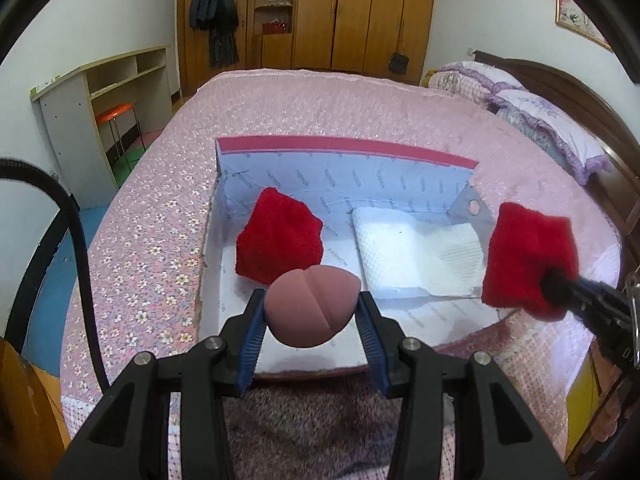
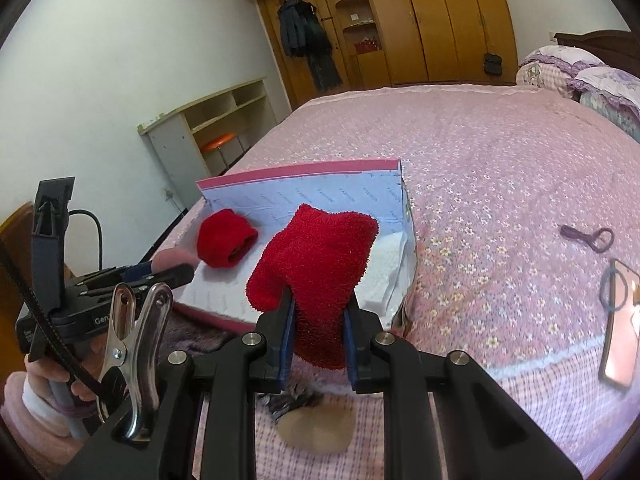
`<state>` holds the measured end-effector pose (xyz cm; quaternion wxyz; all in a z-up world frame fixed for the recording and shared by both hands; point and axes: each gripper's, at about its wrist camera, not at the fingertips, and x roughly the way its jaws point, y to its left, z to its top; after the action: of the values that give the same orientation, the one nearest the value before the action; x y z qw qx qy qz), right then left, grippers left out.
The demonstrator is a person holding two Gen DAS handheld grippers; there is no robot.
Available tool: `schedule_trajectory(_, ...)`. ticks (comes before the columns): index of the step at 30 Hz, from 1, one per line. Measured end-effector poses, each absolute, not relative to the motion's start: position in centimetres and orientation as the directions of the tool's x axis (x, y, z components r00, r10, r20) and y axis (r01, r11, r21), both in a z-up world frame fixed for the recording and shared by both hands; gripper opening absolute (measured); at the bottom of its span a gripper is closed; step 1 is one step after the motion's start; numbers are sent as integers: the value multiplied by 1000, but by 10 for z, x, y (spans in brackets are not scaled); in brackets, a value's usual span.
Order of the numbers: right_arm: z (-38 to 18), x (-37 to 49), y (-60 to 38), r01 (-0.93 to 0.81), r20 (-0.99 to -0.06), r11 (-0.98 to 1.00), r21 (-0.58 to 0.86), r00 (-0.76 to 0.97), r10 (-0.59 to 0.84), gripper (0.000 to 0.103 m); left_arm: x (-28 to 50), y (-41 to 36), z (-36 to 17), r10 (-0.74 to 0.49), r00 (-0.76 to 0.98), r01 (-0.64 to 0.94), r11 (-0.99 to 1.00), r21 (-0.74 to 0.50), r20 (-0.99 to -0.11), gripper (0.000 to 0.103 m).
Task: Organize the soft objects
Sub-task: 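Carry the pink sponge and red sock into the box with both grippers, then open both grippers to release the sponge and sock in the box, then grasp the grey knit scarf with the left gripper while the right approaches the beige sponge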
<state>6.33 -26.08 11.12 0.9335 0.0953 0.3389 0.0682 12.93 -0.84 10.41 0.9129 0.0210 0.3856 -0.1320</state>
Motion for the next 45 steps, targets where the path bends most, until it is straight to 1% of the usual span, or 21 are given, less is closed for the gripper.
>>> schedule_trajectory(7,104,88,-265,-62,-648,978,199,740,179,21,150,-11,88,-202,642,239,969,-58,-740,47)
schedule_trajectory(13,97,109,-265,-57,-677,979,195,714,177,21,162,-9,68,-213,589,231,969,-91,-780,47)
schedule_trajectory(20,90,120,-259,-43,-707,984,171,690,153,22,167,-14,64,-195,603,245,968,-53,-774,48)
schedule_trajectory(22,85,122,-258,-32,-722,987,160,678,139,22,169,-14,64,-196,608,244,968,-53,-769,50)
schedule_trajectory(23,84,122,-259,-26,-727,986,162,673,137,23,171,-15,64,-199,608,243,968,-58,-768,51)
schedule_trajectory(25,81,122,-261,-18,-731,985,172,668,139,25,171,-12,64,-210,604,248,966,-68,-769,59)
schedule_trajectory(26,81,123,-262,-9,-728,984,179,671,139,26,171,-11,64,-217,599,254,964,-74,-771,61)
schedule_trajectory(27,80,123,-263,-3,-728,984,181,672,136,29,171,-11,65,-226,594,260,962,-81,-772,66)
schedule_trajectory(28,80,124,-264,4,-726,983,181,675,131,30,171,-9,65,-234,591,267,960,-87,-772,70)
schedule_trajectory(30,81,122,-264,7,-713,981,195,688,137,34,169,-8,67,-245,590,269,958,-99,-769,73)
schedule_trajectory(31,81,121,-263,5,-709,980,198,691,140,36,168,-7,69,-252,591,266,958,-110,-766,74)
schedule_trajectory(33,83,119,-260,-7,-698,981,194,701,143,44,166,-4,73,-275,589,260,955,-144,-760,74)
schedule_trajectory(34,85,117,-259,-12,-692,983,185,709,139,46,165,-4,75,-282,588,258,954,-154,-758,74)
schedule_trajectory(36,88,114,-258,-15,-672,985,170,729,127,53,160,-2,78,-274,595,244,957,-155,-756,74)
schedule_trajectory(38,90,111,-259,-18,-658,985,170,742,127,56,154,-1,81,-253,604,230,963,-139,-756,74)
schedule_trajectory(42,92,102,-263,-30,-641,978,204,752,157,56,138,3,93,-225,619,213,970,-115,-753,74)
schedule_trajectory(45,97,91,-266,-27,-621,977,211,768,155,56,126,6,107,-235,633,219,968,-121,-737,75)
